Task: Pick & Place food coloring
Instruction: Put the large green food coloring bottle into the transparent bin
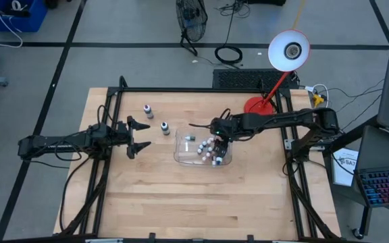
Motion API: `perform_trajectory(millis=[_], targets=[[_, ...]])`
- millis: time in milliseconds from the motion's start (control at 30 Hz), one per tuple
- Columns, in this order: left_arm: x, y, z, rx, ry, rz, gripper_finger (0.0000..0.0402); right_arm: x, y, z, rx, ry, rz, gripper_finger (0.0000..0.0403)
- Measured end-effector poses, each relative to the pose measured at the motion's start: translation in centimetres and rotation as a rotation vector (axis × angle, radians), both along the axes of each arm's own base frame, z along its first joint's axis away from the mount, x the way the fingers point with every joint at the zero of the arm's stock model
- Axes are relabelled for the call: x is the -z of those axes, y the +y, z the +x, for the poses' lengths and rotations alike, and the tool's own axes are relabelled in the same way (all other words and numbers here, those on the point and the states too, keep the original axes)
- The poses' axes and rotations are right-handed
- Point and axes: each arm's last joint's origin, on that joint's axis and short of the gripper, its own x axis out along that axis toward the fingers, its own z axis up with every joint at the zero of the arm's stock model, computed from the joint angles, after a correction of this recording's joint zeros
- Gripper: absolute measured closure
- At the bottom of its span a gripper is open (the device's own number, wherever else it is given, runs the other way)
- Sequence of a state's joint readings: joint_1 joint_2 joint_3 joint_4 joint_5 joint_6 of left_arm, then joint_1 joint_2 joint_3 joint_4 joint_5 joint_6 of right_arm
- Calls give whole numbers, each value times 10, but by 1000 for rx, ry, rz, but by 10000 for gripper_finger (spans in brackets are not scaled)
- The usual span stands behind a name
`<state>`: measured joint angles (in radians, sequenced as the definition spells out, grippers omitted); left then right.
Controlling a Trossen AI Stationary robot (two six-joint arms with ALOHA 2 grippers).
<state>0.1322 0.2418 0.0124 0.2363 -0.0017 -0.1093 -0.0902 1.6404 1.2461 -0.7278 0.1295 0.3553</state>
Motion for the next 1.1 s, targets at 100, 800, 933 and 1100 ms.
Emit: perform_trajectory(millis=[100, 800, 933, 1100], targets=[[0, 0, 0, 0, 0, 0, 23, -14, 0, -5, 0, -51, -4, 168], [0, 0, 0, 0, -1, 0, 23, -41, -60, -59, 281, 62, -65, 159], [0, 0, 0, 0, -1, 0, 23, -38, -61, -57, 267, 67, -32, 156], [0, 0, 0, 0, 0, 0, 23, -23, -63, -49, 263, 120, -18, 162]])
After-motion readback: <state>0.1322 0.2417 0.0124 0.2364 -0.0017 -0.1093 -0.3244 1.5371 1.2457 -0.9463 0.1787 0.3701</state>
